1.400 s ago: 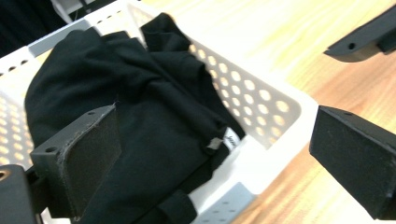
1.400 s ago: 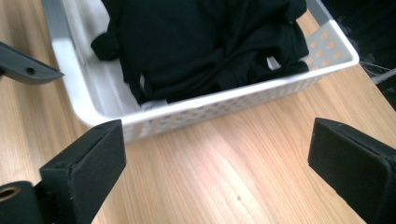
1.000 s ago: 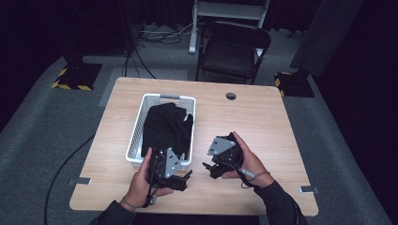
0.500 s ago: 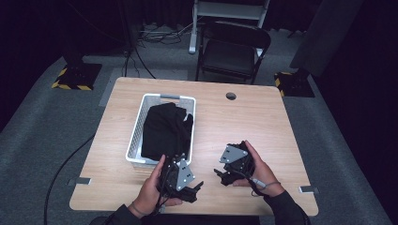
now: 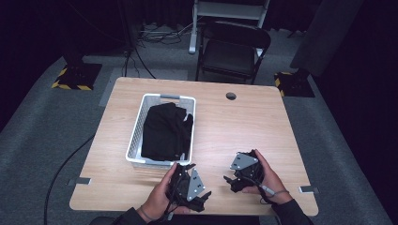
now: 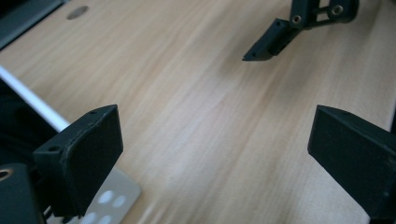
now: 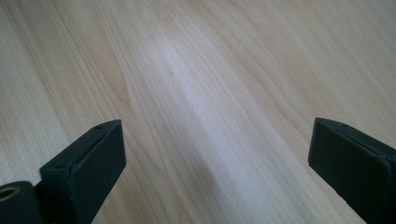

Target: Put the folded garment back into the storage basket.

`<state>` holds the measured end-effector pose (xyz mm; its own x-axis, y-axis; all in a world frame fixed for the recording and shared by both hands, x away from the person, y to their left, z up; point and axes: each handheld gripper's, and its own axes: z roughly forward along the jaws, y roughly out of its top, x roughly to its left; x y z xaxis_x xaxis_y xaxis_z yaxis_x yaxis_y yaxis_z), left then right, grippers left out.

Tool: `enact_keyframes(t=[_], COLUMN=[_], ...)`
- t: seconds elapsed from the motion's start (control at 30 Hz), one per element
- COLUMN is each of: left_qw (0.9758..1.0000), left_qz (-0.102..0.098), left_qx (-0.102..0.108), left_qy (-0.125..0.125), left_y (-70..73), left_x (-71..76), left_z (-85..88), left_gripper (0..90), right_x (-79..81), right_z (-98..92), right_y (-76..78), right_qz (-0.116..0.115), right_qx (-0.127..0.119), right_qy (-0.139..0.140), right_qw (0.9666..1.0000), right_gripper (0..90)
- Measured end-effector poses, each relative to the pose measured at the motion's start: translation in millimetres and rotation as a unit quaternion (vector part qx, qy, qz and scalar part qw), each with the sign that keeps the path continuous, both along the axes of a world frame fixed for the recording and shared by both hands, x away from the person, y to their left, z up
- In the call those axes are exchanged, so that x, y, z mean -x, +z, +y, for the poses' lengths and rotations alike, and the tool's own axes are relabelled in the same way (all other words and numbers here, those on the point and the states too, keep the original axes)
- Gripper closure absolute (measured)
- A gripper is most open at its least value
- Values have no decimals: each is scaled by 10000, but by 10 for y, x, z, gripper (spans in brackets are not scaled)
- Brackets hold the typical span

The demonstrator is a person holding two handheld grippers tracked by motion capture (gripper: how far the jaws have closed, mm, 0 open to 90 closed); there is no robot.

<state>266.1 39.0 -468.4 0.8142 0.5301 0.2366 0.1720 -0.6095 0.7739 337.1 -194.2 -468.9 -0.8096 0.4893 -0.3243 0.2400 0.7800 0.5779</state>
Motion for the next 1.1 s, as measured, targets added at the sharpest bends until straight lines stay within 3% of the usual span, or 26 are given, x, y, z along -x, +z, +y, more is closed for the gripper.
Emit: enact_keyframes(t=[0.27, 0.67, 0.87, 1.1], left_qw=[9992, 9968, 9953, 9921], left_qz=[242, 681, 881, 1175], left_qx=[-154, -289, -280, -257], left_qy=[-267, -319, -306, -363], left_y=[-104, -295, -349, -409], left_x=[-10, -101, -161, -225], left_z=[-58, -90, -77, -84], left_gripper=[46, 51, 52, 48], right_x=[53, 136, 179, 238], right_z=[-170, -353, -492, -677], right_y=[-107, -226, -274, -327], right_qz=[128, 323, 478, 715], right_qx=[-133, -260, -468, -861], right_qy=[-179, -292, -417, -567], right_qw=[9997, 9987, 9969, 9921], right_gripper=[45, 45, 43, 40])
